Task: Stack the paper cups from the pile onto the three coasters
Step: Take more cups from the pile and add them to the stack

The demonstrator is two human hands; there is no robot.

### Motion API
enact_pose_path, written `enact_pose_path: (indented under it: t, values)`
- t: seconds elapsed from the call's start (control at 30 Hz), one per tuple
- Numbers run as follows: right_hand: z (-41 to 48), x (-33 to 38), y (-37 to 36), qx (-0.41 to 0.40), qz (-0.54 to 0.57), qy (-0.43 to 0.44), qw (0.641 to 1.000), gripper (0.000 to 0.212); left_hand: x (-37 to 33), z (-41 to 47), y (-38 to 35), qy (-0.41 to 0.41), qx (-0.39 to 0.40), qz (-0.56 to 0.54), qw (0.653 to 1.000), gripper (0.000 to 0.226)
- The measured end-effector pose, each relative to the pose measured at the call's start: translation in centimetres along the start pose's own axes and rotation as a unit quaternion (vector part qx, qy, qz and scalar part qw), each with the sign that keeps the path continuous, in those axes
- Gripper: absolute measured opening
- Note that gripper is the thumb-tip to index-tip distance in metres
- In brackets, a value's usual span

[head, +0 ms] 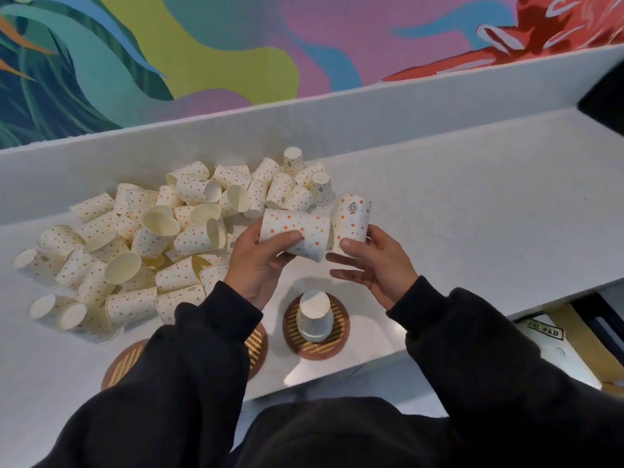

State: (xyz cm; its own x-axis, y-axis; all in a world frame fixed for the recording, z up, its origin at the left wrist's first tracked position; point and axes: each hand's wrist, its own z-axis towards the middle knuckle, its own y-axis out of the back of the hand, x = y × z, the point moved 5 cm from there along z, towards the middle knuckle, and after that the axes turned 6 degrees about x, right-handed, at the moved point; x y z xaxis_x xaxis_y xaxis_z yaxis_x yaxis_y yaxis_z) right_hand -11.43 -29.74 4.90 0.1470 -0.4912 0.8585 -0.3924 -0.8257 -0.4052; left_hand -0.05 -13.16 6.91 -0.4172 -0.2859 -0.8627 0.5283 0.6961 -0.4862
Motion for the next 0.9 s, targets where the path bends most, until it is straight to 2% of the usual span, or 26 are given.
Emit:
enact_pose_path:
  t: [0.07,0.17,0.27,0.33,0.47,0.63,0.8,0.9]
  values:
    - [-0.2,0.2,0.5,-0.023,-0.027,0.011,0.999,0.052,-0.5,-0.4,0.0,-0.007,-0.010,-0.006,1.000,0.054]
    - [-0.5,0.1,1.4,-0.043,-0.106,0.031,0.993,0.058,-1.4,-1.1,0.8,-0.041,-0.021,0.132,0.990,0.059]
    - [-0.8,-0.2,1.8,-0.025,-0.146,0.044,0.988,0.075,-1.5,-2.0,1.1,-0.047,-0.004,0.318,0.947,0.064]
    - [-0.9,-0.5,1.8,-0.021,-0.149,0.055,0.987,0.086,-1.5,-2.7,0.6,-0.056,0.024,0.382,0.922,0.061]
    - [-1.2,-0.1,1.7,-0.028,-0.189,0.092,0.977,0.081,-0.8,-4.1,-0.2,-0.096,0.045,0.484,0.869,0.056]
    - [-1.7,0.4,1.5,-0.035,-0.252,0.130,0.958,0.063,1.8,-4.7,0.3,-0.091,0.062,0.548,0.829,0.062]
    - [-1.9,-0.6,1.7,-0.043,-0.267,0.138,0.953,0.063,4.2,-4.5,1.1,-0.074,0.071,0.574,0.812,0.061]
    - [-2.0,-1.3,1.8,-0.035,-0.270,0.135,0.953,0.063,5.9,-4.5,1.6,-0.052,0.070,0.570,0.817,0.061]
